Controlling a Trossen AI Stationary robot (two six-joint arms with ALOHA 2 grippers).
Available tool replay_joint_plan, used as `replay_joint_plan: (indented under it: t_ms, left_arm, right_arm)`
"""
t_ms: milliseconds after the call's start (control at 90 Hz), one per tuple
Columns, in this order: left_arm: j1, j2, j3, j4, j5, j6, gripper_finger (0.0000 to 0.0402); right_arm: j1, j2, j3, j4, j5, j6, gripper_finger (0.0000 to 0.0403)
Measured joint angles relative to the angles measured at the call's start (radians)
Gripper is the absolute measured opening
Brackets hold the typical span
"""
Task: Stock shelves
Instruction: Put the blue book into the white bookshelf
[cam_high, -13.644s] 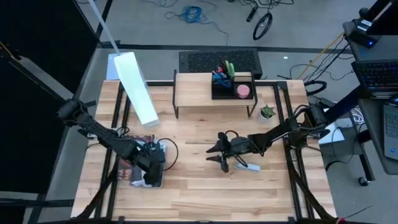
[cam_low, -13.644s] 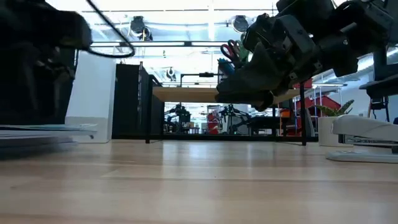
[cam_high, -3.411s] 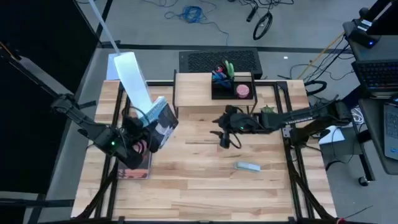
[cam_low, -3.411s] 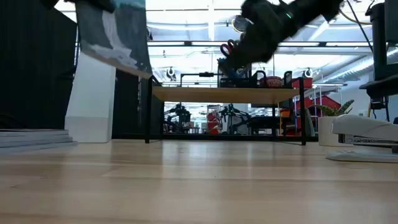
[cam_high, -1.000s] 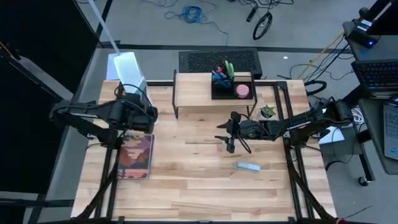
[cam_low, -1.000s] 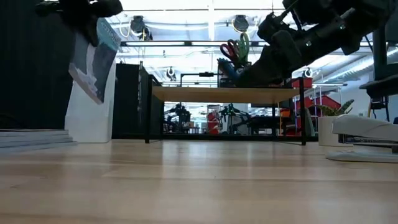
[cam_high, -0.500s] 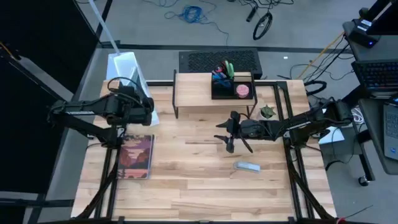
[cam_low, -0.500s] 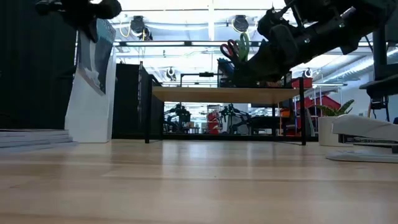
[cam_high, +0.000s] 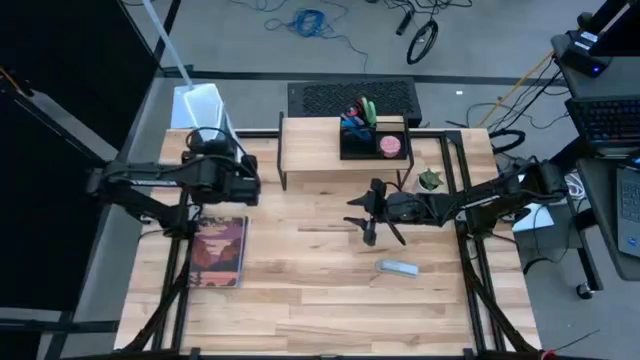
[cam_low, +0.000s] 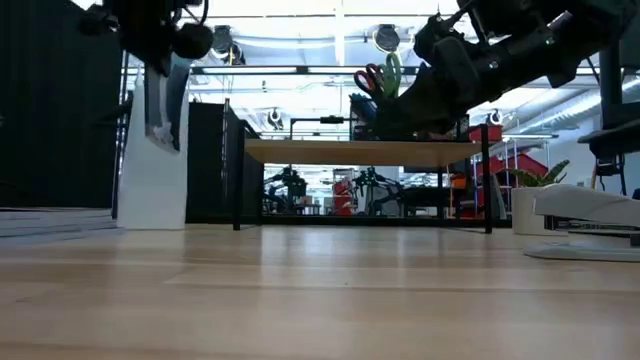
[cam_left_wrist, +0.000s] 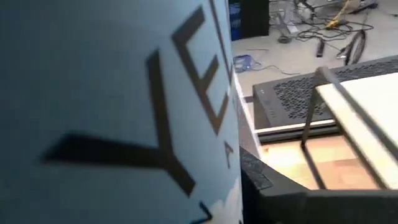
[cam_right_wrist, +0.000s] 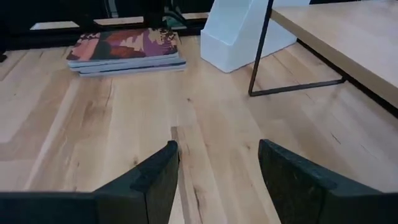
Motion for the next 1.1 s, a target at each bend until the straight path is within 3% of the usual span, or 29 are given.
replay_joint_plan:
  t_ms: [189, 589, 1100]
  left_arm:
    - [-0.003, 0.000, -0.121, 0.057, -0.002, -0.188, 0.0019]
    - [0.014, 0.019, -0.241, 0.253, -0.036, -0.187, 0.0020]
    - [0.013, 0.122, -0.242, 0.173, 0.088, -0.104, 0.0019]
  right_arm:
    - [0.000, 0.000, 0.000, 0.000, 0.000, 0.007, 0.0201]
    - [0.001, 0.000, 0.000, 0.023, 0.000, 0.026, 0.0201]
    - [0.001, 0.000, 0.000, 0.021, 0.000, 0.032, 0.0201]
